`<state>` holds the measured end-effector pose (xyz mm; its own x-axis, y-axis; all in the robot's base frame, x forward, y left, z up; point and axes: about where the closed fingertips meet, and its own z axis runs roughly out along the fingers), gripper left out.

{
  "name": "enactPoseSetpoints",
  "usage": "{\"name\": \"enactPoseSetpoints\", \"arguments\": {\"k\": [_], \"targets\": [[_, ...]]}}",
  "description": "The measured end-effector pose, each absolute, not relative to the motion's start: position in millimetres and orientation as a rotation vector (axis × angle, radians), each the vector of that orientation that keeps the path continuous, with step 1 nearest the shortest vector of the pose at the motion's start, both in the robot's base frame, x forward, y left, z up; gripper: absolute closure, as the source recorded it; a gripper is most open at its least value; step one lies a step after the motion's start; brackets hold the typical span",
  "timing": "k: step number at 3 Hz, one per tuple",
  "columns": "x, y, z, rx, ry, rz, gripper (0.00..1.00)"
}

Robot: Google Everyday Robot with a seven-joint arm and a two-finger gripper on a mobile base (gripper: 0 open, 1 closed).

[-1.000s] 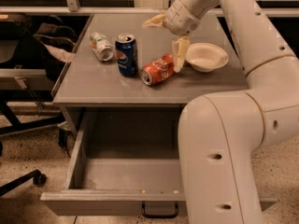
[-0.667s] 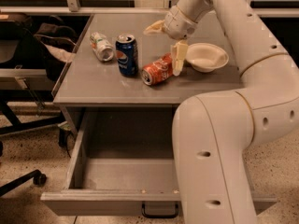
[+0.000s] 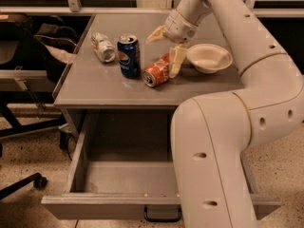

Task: Place coke can into top drawer

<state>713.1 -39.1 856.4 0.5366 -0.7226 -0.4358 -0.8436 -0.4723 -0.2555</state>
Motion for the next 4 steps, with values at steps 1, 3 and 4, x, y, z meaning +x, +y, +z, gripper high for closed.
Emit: {"name": "enactPoseSetpoints", "arguments": {"k": [1, 3, 4], "targets": [[713.1, -39.1, 856.4, -2.338, 1.275, 0.372, 0.42], [713.1, -39.1, 856.4, -2.338, 1.275, 0.372, 0.96], [713.1, -39.1, 856.4, -2.338, 1.275, 0.372, 1.00]]}}
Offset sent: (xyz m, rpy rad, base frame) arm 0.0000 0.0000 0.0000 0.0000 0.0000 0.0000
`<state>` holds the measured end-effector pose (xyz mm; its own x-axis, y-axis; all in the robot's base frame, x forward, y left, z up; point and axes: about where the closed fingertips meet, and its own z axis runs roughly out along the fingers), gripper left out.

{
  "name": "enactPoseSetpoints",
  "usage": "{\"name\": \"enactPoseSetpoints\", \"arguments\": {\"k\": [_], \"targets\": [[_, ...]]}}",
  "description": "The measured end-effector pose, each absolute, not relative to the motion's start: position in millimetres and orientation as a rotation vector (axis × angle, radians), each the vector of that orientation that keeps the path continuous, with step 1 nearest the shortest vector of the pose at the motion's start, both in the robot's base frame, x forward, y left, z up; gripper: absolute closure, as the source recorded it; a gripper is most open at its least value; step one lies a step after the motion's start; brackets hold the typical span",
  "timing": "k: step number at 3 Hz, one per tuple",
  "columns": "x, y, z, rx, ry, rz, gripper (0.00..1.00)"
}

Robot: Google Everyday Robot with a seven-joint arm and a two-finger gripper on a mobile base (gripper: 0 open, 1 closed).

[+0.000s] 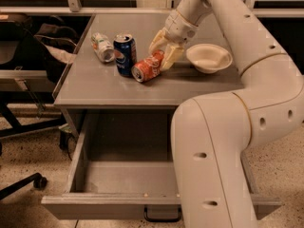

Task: Place coke can into top drawer

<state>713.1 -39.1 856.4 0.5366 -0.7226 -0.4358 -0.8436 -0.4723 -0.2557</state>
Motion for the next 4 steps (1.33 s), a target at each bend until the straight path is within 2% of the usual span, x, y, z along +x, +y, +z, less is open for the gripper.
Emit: {"name": "enactPoseSetpoints", "arguments": {"k": [1, 2, 4], "targets": [[713.2, -39.1, 856.5, -2.338, 1.275, 0.372, 1.00], [722.6, -46.0, 870.7, -2.284, 1.274, 0.293, 1.00], [693.4, -80.9, 889.3, -2.261, 1.307, 0.259, 1.00]]}}
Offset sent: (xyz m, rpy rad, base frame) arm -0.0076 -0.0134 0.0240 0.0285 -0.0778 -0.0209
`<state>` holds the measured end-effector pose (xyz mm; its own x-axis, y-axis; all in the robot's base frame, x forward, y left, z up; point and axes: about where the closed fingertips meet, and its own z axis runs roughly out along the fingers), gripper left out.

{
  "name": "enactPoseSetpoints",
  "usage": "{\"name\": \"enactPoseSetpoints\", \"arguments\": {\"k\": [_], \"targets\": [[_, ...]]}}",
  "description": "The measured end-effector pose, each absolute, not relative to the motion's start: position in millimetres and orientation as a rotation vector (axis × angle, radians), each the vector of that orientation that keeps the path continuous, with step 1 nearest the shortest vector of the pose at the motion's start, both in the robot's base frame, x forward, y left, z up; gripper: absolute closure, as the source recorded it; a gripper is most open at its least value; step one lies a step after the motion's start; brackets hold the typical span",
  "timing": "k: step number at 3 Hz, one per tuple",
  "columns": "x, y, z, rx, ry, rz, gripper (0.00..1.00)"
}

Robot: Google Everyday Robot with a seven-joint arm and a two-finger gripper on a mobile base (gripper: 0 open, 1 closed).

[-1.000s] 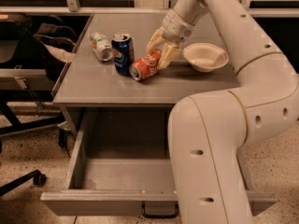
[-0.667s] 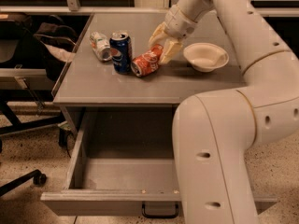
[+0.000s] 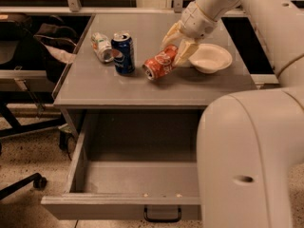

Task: Place coke can into top drawer

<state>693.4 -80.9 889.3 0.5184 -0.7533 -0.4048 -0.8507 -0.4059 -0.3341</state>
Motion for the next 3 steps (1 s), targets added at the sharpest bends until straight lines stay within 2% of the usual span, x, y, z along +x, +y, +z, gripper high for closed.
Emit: {"name": "enactPoseSetpoints", "arguments": {"k": [1, 3], "targets": [[669.9, -86.2, 897.3, -2.265, 1.279, 0.249, 1.00], [593.9, -97.8, 974.3, -2.070, 1.176, 0.004, 1.00]]}}
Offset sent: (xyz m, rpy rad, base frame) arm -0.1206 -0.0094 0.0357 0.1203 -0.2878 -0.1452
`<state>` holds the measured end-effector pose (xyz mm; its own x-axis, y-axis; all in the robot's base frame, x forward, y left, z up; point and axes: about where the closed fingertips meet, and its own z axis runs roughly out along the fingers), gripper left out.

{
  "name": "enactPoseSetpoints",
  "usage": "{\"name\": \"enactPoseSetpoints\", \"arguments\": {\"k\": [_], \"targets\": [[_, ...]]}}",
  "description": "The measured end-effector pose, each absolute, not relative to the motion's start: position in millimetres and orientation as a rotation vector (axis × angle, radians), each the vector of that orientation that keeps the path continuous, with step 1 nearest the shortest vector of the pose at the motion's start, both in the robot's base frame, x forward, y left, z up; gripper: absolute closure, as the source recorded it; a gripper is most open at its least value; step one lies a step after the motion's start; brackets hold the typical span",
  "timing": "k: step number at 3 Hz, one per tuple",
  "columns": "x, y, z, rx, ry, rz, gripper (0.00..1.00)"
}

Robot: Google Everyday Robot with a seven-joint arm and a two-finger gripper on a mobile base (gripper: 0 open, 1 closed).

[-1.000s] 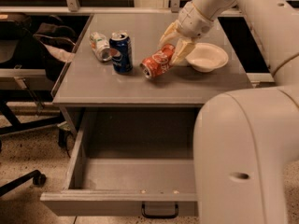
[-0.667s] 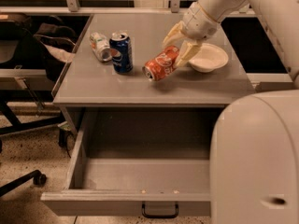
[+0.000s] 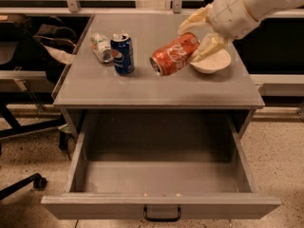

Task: Place coke can into top drawer

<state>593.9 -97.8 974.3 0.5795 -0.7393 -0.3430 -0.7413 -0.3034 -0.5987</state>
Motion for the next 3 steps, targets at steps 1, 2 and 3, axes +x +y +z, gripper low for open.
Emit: {"name": "enactPoseSetpoints", "arguments": {"k": [1, 2, 3], "targets": [[585.8, -100.1, 965.1, -2.031, 1.200, -0.025, 1.00], [585.6, -100.1, 965.1, -2.031, 1.200, -0.025, 1.00], [566.2, -98.0, 965.7, -2.036, 1.194, -0.024, 1.00]]}}
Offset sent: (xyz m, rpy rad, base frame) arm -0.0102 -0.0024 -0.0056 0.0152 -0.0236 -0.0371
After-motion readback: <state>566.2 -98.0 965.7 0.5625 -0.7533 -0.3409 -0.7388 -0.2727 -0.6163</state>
